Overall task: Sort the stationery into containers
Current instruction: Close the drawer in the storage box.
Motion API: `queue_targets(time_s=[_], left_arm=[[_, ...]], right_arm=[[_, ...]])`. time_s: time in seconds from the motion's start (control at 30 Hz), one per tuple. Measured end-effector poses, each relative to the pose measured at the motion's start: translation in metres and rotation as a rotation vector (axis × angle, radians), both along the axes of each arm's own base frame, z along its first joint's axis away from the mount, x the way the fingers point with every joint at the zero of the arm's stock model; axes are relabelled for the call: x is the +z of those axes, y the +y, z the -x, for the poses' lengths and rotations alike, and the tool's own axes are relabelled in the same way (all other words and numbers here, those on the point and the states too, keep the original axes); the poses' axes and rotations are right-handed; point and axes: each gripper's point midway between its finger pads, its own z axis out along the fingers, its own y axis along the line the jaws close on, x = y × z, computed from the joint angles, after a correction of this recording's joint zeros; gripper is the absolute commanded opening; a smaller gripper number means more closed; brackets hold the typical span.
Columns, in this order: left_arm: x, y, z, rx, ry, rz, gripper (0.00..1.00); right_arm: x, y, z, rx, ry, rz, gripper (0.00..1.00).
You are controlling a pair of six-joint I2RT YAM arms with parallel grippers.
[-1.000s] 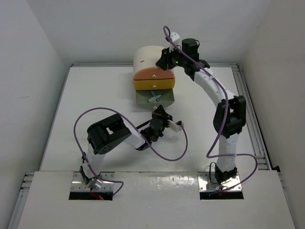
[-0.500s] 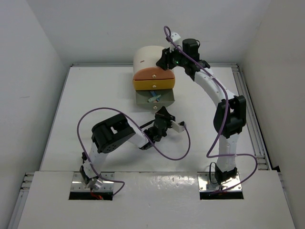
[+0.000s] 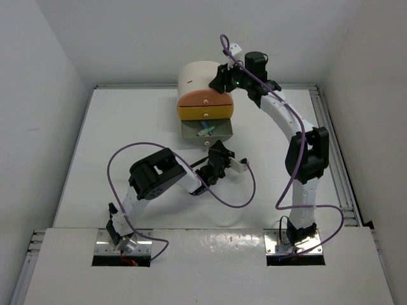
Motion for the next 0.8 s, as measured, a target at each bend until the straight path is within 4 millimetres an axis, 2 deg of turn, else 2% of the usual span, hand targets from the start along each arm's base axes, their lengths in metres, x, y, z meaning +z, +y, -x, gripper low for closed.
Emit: queue_targets(time_s=[0.2, 0.57, 0.8], left_arm=[[-0.011, 0.006, -0.016, 0.019, 0.009, -0.009, 0.0], [-0.004, 0.0, -0.032, 0.002, -0.008, 0.001, 0.0], [-0.01, 0.009, -0.043, 0.01, -0.001, -0.017, 0.0]], right_arm=[[0.0, 0.0, 0.0, 0.002, -0.002, -0.001, 0.42], [-0.001, 0.0, -0.004, -0.001, -0.01, -0.008, 0.42], [-0.002, 0.0, -0.004, -0.003, -0.006, -0.013, 0.39]])
